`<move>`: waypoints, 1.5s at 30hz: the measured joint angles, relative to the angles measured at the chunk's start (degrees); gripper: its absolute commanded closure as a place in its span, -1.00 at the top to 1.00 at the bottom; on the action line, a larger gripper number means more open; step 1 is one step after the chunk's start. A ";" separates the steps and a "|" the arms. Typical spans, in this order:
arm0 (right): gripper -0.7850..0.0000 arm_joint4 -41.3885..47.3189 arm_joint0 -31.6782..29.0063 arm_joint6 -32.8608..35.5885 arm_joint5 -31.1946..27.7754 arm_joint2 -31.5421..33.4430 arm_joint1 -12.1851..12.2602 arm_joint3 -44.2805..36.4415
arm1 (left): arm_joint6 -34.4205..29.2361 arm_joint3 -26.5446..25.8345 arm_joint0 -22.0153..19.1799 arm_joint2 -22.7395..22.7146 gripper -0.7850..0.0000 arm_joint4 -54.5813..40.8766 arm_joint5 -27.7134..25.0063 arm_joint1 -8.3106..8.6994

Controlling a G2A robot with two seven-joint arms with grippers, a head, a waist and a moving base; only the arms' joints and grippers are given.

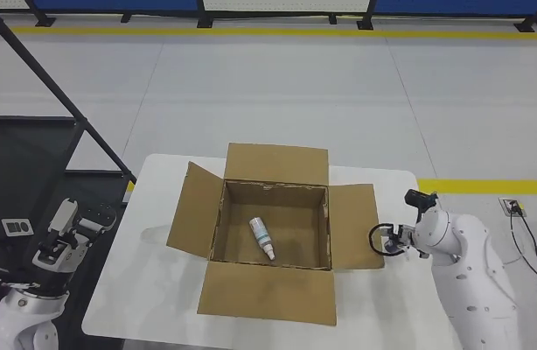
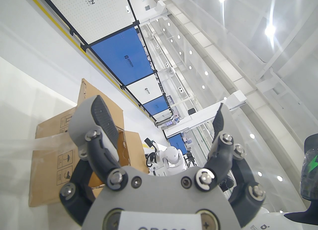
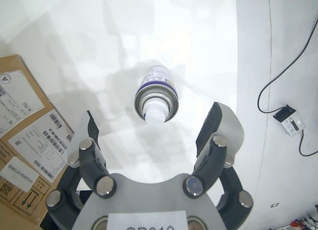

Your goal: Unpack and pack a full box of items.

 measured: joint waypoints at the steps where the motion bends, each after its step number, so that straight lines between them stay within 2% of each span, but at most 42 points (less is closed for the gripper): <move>1: -0.11 -0.02 0.46 -0.26 0.21 -0.32 -0.07 1.05 | 0.00 0.00 0.00 0.00 1.00 0.00 0.00 0.00; 2: -0.53 -0.01 1.05 -0.58 0.46 -0.67 -0.16 2.41 | 0.00 0.00 0.00 0.00 1.00 0.00 0.00 0.00; 4: -1.00 0.17 1.86 -1.16 0.60 -1.12 -0.27 4.19 | 0.00 0.00 0.00 0.00 1.00 0.00 0.00 0.00; 11: -1.00 0.69 3.10 -3.28 0.86 -1.34 -0.39 6.74 | 0.00 0.00 0.00 0.00 1.00 0.00 0.00 0.00; 16: -1.00 0.31 1.30 -4.49 2.12 0.27 -0.07 1.62 | 0.00 0.00 0.00 0.00 1.00 0.00 0.00 0.00; 20: -1.00 -1.51 -2.35 -4.64 4.46 2.66 0.39 -10.05 | 0.00 0.00 0.00 0.00 1.00 0.00 0.00 0.00; 25: -1.00 -4.42 -8.10 -6.12 6.62 4.74 0.58 -31.04 | 0.00 0.00 0.00 0.00 1.00 0.00 0.00 0.00; 28: -1.00 -6.70 -8.59 -6.47 6.83 2.21 0.32 -40.32 | 0.00 0.00 0.00 0.00 1.00 0.00 0.00 0.00; 31: -1.00 -6.52 -6.59 -6.77 4.47 -2.52 -0.07 -44.70 | 0.00 0.00 0.00 0.00 1.00 0.00 0.00 0.00; 35: -1.00 -1.88 -0.42 -5.20 -3.17 -11.04 -0.93 -40.91 | 0.00 0.00 0.00 0.00 1.00 0.00 0.00 0.00; 39: -1.00 4.57 8.77 -2.53 -11.16 -21.65 -2.68 -29.78 | 0.00 0.00 0.00 0.00 1.00 0.00 0.00 0.00; 41: -1.00 6.11 12.57 -1.69 -12.81 -26.59 -3.77 -23.87 | 0.00 0.00 0.00 0.00 1.00 0.00 0.00 0.00; 45: -1.00 6.41 20.34 -0.55 -12.02 -37.95 -7.20 -8.58 | 0.00 0.00 0.00 0.00 1.00 0.00 0.00 0.00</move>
